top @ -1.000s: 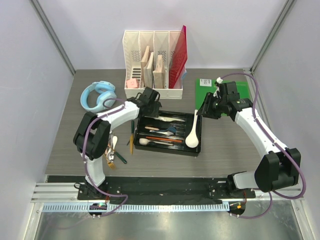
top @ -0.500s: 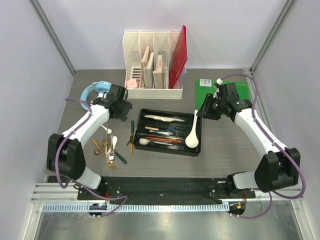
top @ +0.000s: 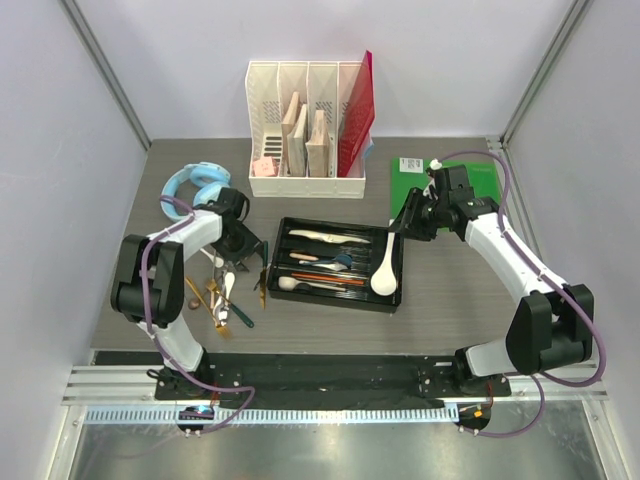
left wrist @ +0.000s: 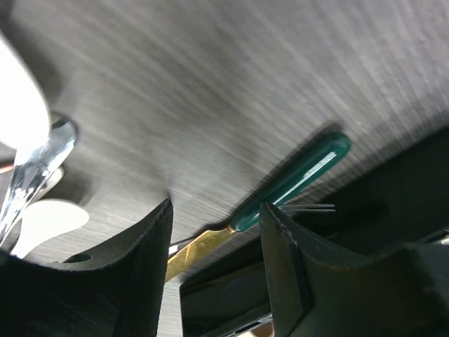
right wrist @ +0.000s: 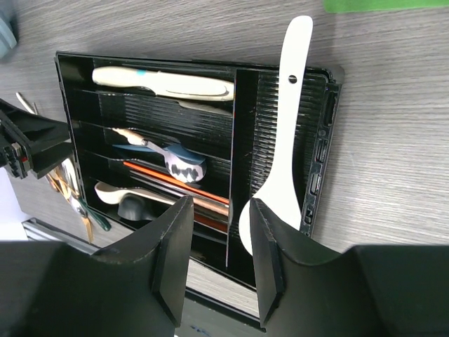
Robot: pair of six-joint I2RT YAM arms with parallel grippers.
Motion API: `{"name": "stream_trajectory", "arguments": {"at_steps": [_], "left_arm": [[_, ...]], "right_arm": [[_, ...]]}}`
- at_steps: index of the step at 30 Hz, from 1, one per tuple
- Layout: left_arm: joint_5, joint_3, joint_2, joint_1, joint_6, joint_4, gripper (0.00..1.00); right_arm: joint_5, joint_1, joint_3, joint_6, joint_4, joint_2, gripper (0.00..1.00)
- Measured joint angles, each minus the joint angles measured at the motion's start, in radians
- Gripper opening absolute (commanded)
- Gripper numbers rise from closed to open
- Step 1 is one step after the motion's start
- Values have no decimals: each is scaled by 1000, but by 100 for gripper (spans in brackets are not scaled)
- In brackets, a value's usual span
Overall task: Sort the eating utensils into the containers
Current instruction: Pick up the knife at the center of the board.
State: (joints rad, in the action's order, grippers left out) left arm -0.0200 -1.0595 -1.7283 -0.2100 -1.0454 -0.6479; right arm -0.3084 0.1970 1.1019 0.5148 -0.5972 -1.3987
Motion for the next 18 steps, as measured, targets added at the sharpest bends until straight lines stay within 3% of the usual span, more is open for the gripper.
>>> {"name": "stream_trajectory", "arguments": {"at_steps": [18], "left_arm": [[-56,-72,-53,0,165,0,52]], "right_arm": [[-27,-14,-44,62,55,-34,42]]}}
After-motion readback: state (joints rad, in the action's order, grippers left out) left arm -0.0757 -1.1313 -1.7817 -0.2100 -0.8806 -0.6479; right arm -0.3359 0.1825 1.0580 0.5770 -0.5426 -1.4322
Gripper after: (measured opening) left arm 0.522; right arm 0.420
